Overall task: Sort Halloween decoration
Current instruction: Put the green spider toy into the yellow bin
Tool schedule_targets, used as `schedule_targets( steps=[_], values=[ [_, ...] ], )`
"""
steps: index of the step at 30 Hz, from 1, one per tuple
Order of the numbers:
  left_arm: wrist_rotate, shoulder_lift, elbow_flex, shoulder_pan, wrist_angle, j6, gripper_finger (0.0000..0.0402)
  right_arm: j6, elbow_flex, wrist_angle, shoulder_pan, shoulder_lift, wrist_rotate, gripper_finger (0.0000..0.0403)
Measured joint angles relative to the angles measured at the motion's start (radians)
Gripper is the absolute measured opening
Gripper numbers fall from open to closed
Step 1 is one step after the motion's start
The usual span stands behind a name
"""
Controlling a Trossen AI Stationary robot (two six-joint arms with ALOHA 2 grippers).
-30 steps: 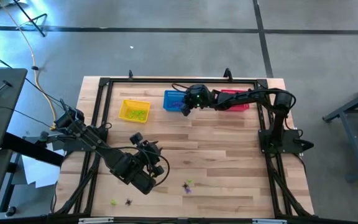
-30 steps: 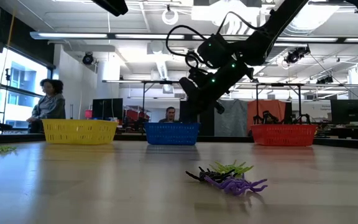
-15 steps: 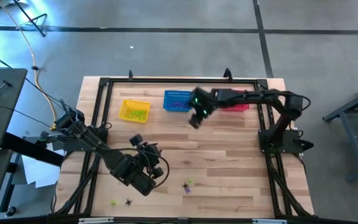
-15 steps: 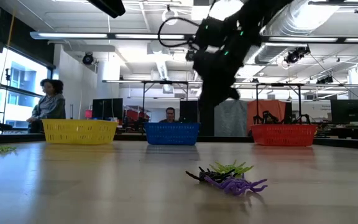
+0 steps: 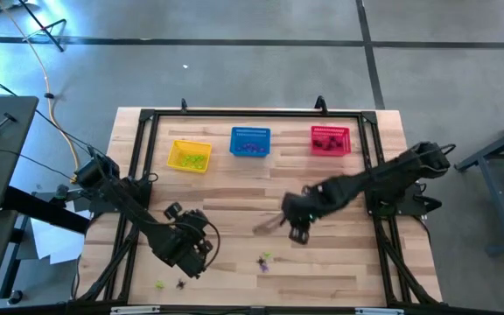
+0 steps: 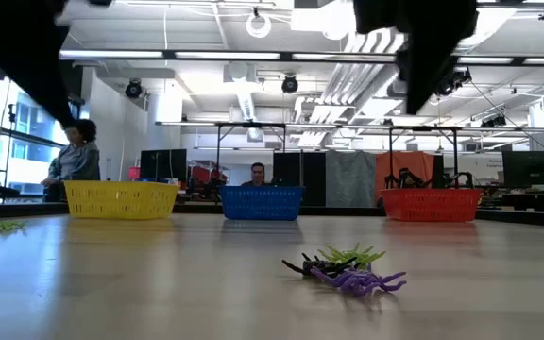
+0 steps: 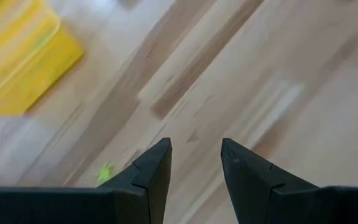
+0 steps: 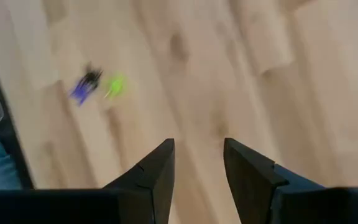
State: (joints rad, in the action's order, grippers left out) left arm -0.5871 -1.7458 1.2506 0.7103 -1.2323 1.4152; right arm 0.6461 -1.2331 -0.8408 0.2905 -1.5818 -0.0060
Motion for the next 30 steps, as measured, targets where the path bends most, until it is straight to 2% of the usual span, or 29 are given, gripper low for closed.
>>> schedule_targets(
  steps=[3,8,14,24,30],
  values=[
    [0.038,0.0,-0.074,0.006,0.002,0.056,0.0131,0.102,0.0,-0.001,0.095,0.0,0.025,0.0133],
    [0.171,0.0,-0.168,0.005,0.006,0.093,0.0131,0.252,0.0,-0.004,0.223,0.0,0.074,0.0133],
    [0.187,0.0,-0.232,0.004,0.002,0.011,0.0131,0.385,0.0,-0.005,0.324,0.0,0.141,0.0133],
    [0.199,0.0,-0.324,0.003,0.012,-0.142,0.0131,0.508,0.0,-0.005,0.401,0.0,0.158,0.0133],
    [0.222,0.0,-0.345,0.002,0.057,-0.044,0.0131,0.446,0.0,-0.006,0.407,0.0,0.142,0.0133]
  ],
)
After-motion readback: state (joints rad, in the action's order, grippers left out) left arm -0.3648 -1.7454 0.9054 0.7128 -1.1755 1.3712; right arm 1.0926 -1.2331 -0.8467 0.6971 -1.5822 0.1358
